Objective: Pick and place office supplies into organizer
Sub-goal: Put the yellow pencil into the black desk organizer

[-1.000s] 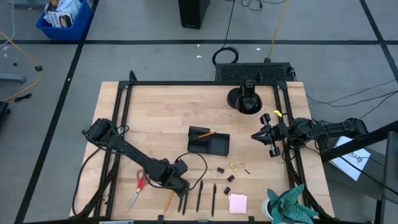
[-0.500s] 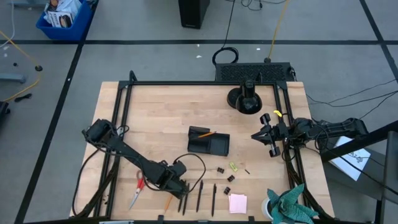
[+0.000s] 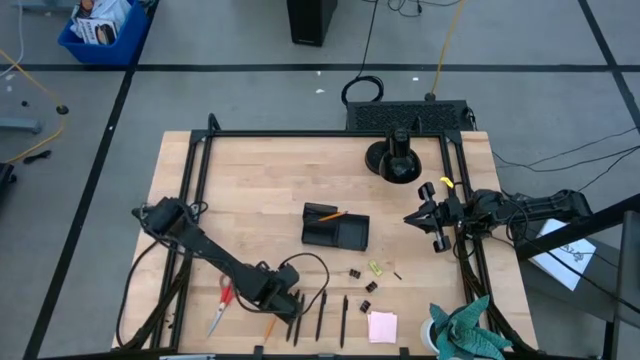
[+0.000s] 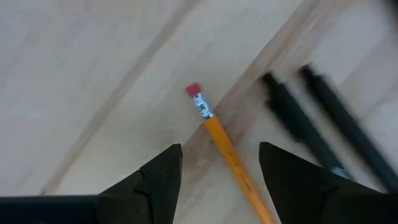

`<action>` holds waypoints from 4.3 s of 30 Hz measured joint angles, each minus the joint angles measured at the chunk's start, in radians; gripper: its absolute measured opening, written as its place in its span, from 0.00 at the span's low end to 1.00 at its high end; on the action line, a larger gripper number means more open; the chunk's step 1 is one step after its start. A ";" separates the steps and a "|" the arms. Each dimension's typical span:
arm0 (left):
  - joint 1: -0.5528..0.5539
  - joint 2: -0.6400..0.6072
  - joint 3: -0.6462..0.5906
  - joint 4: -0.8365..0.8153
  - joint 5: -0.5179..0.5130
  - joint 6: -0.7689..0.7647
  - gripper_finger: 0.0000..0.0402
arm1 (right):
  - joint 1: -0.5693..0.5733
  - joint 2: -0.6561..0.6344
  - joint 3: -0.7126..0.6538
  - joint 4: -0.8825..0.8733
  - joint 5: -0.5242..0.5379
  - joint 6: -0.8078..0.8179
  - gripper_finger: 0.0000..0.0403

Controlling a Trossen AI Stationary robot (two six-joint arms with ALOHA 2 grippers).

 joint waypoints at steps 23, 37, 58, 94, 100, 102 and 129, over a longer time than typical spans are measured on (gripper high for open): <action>0.001 0.061 0.003 0.048 0.039 0.054 0.16 | 0.000 0.001 0.000 0.000 0.000 0.000 0.05; -0.024 0.055 0.000 0.066 -0.058 0.118 0.06 | 0.000 0.001 0.000 0.000 0.000 0.000 0.05; -0.071 -0.047 -0.004 0.080 -0.361 0.171 0.04 | 0.000 0.001 0.000 0.000 0.000 0.024 0.05; 0.132 -0.312 0.000 0.826 -0.351 1.412 0.01 | 0.000 0.022 0.000 0.001 -0.001 0.018 0.05; 0.220 -0.369 0.000 0.810 -0.227 1.522 0.05 | 0.000 0.022 0.000 0.001 -0.003 0.018 0.05; 0.261 -0.378 0.000 0.812 -0.177 1.529 0.06 | 0.000 0.022 0.000 0.001 -0.003 0.018 0.05; 0.628 -0.366 0.000 0.829 0.467 1.700 0.03 | 0.000 0.022 0.000 -0.025 -0.004 0.000 0.05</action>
